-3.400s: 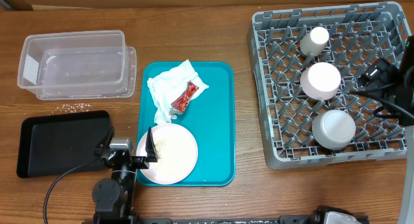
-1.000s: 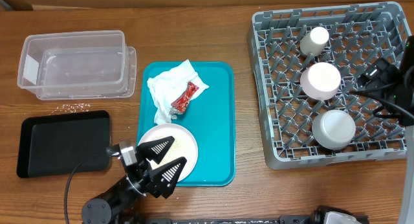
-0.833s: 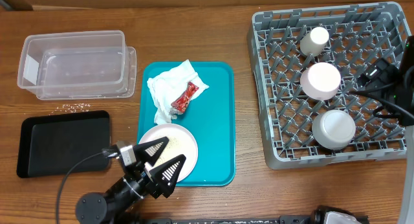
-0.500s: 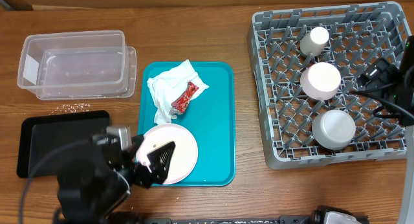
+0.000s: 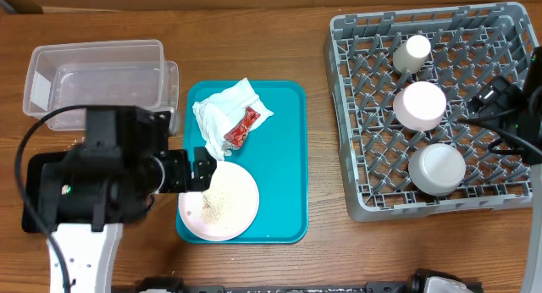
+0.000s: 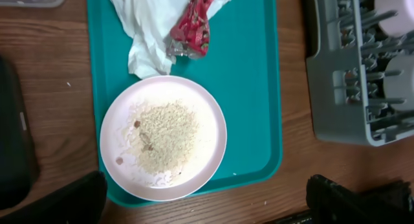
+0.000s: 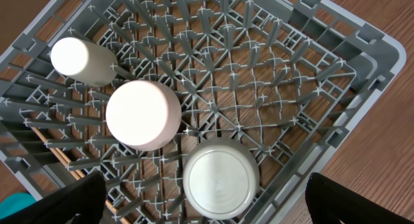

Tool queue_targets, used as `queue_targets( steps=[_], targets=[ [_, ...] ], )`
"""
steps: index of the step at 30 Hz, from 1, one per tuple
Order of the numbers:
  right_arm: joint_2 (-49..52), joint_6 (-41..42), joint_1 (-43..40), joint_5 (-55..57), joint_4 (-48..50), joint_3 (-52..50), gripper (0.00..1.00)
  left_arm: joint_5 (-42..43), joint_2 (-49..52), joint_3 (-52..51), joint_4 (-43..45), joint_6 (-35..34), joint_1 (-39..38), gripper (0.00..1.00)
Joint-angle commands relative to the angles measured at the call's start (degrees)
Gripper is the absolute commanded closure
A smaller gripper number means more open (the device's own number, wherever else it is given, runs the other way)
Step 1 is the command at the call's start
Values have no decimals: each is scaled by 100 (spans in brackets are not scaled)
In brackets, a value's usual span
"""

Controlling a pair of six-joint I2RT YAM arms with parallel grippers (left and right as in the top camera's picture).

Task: Sort waste into correct bins and load items into the dishwasher
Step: 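Move the left gripper over the napkin and red wrapper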

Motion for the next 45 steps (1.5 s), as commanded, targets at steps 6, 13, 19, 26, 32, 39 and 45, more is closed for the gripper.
queue_targets(
  steps=[6,13,19,26,32,39,45],
  targets=[
    [24,9,-22,13,28,116,0,-2332,79,168,50,-1209,-1316,0],
    [24,9,-22,13,28,116,0,-2721,90,166,699,-1523,-2306,0],
    [24,9,-22,13,28,116,0,-2079,96,164,960,-1534,-2385,0],
    [24,9,-22,13,28,116,0,-1567,625,164,1064,-354,-2387,0],
    [24,9,-22,13,28,116,0,-1930,1502,166,1132,-208,-2387,0],
    [24,9,-22,13,28,116,0,-1937,1899,168,1394,2,-2542,0],
    [24,9,-22,13,31,116,0,-2575,1899,175,1921,114,-2771,0]
  ],
)
